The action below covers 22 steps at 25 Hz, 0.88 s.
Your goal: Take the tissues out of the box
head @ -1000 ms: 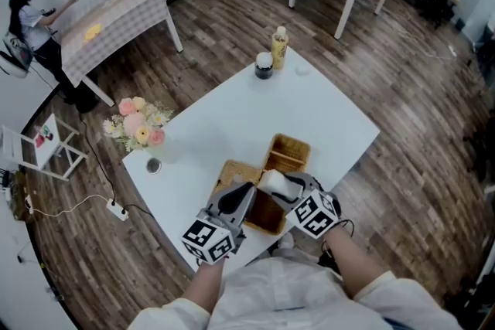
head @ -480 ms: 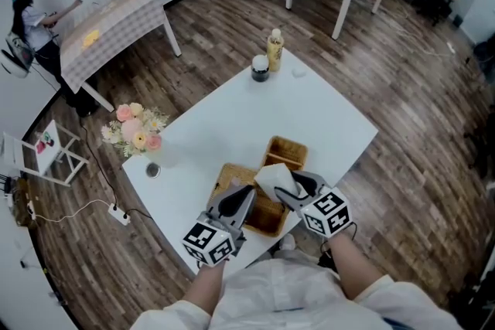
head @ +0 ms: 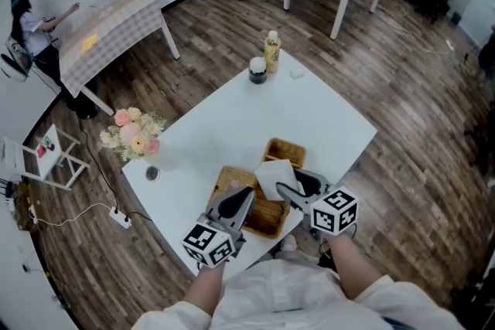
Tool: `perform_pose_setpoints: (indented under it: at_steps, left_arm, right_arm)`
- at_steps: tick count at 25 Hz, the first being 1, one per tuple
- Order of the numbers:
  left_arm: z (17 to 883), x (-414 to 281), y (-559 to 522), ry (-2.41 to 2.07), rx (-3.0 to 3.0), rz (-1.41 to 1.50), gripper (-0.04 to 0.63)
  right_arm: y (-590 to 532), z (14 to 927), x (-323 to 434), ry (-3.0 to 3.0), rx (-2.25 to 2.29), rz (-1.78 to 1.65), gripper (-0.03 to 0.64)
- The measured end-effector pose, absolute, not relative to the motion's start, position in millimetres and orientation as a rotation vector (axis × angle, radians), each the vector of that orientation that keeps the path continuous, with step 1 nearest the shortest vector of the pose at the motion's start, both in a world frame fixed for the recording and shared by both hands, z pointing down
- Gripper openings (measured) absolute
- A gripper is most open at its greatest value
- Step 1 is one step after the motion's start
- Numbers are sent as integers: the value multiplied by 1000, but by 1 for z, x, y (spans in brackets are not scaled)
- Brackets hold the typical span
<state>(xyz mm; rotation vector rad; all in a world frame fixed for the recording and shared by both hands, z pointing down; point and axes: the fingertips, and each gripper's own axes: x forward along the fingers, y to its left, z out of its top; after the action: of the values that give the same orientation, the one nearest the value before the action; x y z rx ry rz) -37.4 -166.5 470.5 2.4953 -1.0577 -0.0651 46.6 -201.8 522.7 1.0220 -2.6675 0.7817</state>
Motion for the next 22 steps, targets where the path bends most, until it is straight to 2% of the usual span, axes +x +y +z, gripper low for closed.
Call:
perform_pose_setpoints:
  at_steps: [22]
  left_arm:
    - [471,-27,-167,-1027,2504,-55,20]
  right_arm:
    - [-200,494,64,-2803,994,1028,258]
